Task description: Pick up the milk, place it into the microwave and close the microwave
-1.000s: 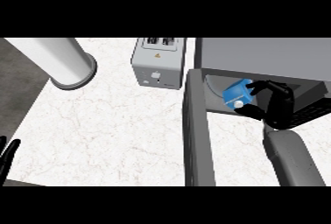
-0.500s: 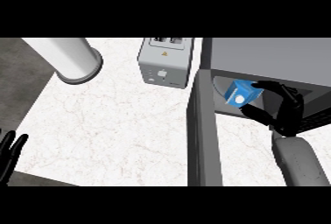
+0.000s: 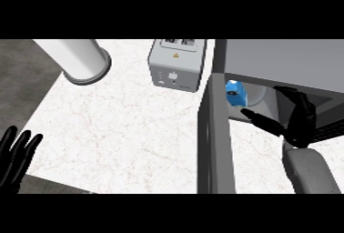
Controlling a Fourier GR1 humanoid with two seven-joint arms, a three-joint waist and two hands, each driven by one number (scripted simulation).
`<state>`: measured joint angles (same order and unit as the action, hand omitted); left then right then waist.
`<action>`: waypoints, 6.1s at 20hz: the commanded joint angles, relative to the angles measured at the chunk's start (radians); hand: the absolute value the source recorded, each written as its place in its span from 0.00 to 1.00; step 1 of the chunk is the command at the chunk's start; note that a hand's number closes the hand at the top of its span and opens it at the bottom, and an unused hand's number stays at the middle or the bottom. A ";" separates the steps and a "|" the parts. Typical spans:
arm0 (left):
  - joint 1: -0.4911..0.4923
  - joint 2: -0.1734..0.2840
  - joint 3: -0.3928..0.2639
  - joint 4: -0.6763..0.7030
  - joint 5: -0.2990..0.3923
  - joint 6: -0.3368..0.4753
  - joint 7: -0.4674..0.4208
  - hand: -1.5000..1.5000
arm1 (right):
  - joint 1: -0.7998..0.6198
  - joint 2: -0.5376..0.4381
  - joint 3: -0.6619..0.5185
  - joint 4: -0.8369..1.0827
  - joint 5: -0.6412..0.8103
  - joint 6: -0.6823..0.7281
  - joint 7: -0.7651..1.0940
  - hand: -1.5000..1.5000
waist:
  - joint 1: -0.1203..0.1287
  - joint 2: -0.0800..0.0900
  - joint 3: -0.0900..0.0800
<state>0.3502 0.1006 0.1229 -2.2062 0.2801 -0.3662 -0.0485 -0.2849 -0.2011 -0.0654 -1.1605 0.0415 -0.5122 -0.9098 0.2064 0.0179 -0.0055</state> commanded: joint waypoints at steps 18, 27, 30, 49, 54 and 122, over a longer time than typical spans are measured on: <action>-0.050 -0.036 -0.106 0.012 -0.082 0.023 0.033 0.00 | -0.143 -0.044 0.015 0.229 -0.025 0.098 0.249 0.00 | 0.014 0.039 0.006; -0.073 -0.067 -0.147 0.032 -0.131 0.051 0.036 0.00 | -0.181 -0.032 0.032 0.267 -0.059 0.156 0.279 0.00 | -0.016 0.034 0.007; -0.068 -0.058 -0.157 0.057 -0.147 0.034 0.025 0.00 | -0.190 -0.019 0.037 0.290 -0.075 0.180 0.285 0.00 | -0.039 0.027 0.007; -0.169 -0.046 -0.329 0.224 -0.279 -0.031 0.031 1.00 | -0.174 0.070 0.081 0.405 -0.170 0.418 0.213 0.00 | -0.183 -0.005 0.006; -0.241 -0.086 -0.359 0.315 -0.339 0.009 0.067 1.00 | -0.129 0.026 0.089 0.307 -0.171 0.481 0.259 0.00 | -0.212 -0.020 0.005; -1.294 -0.101 -0.858 1.353 0.508 1.026 -0.349 1.00 | 0.331 -0.358 0.011 -0.744 -0.723 0.942 0.662 0.00 | -0.503 0.061 0.000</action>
<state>-0.8724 -0.0005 -0.8008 -0.9140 0.7513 0.6710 -0.3658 0.0557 -0.5471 -0.0447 -1.9034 -0.6575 0.4267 -0.2631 -0.2832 0.0682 -0.0060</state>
